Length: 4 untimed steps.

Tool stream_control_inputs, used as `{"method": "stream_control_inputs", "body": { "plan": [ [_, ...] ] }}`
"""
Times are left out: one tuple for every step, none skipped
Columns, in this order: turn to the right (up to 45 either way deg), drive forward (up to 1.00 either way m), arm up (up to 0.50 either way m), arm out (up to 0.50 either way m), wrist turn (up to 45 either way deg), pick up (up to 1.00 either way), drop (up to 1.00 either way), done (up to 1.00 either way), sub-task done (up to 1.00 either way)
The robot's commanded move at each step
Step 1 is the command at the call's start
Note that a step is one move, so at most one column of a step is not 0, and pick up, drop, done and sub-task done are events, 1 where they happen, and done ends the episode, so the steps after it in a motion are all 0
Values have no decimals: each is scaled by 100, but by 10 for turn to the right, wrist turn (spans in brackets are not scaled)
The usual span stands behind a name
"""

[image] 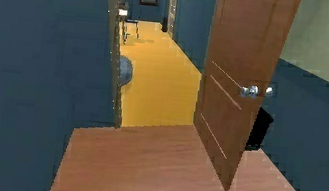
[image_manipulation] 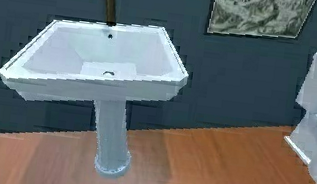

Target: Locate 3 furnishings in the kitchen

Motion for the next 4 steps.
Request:
{"method": "stream_control_inputs", "body": {
  "plan": [
    [-90, 0, 0, 0, 0, 0, 0, 0, 0],
    [0, 100, 0, 0, 0, 0, 0, 0, 0],
    [-90, 0, 0, 0, 0, 0, 0, 0, 0],
    [0, 30, 0, 0, 0, 0, 0, 0, 0]
  ]
}}
